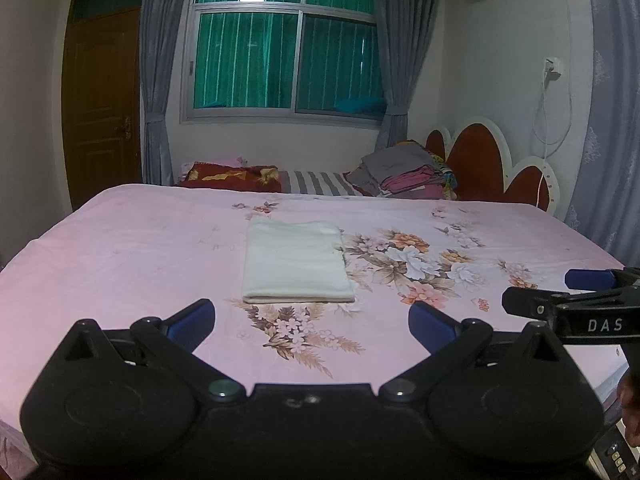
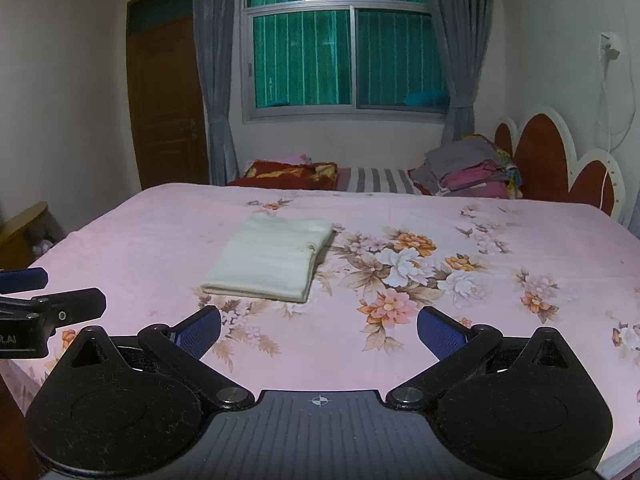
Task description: Fold small clothes
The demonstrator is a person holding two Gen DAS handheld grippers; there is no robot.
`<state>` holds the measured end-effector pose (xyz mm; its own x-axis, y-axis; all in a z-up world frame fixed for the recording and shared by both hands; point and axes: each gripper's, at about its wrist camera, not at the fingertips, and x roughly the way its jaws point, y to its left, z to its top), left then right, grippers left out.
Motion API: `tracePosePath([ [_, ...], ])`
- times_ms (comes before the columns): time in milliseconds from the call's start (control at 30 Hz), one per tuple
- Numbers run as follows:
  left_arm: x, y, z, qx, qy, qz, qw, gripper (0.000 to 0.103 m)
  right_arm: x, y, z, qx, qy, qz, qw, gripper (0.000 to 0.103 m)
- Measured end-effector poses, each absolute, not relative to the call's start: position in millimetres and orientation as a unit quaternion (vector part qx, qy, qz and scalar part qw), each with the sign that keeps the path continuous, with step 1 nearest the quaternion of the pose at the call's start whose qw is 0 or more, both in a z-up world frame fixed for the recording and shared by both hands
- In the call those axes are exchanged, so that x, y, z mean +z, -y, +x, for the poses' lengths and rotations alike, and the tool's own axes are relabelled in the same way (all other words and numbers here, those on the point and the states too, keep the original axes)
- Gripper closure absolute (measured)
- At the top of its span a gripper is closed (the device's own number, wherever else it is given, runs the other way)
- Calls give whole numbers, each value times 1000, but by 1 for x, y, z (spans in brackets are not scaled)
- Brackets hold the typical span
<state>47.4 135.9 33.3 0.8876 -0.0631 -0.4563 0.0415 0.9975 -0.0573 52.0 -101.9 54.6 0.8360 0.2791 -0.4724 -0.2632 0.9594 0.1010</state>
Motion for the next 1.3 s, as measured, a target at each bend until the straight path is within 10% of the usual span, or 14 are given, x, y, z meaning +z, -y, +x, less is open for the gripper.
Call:
tracePosePath([
  [1300,36,-139,52,-29,-240,-19,970,0,59,112,51,143,-249,16,958,0],
])
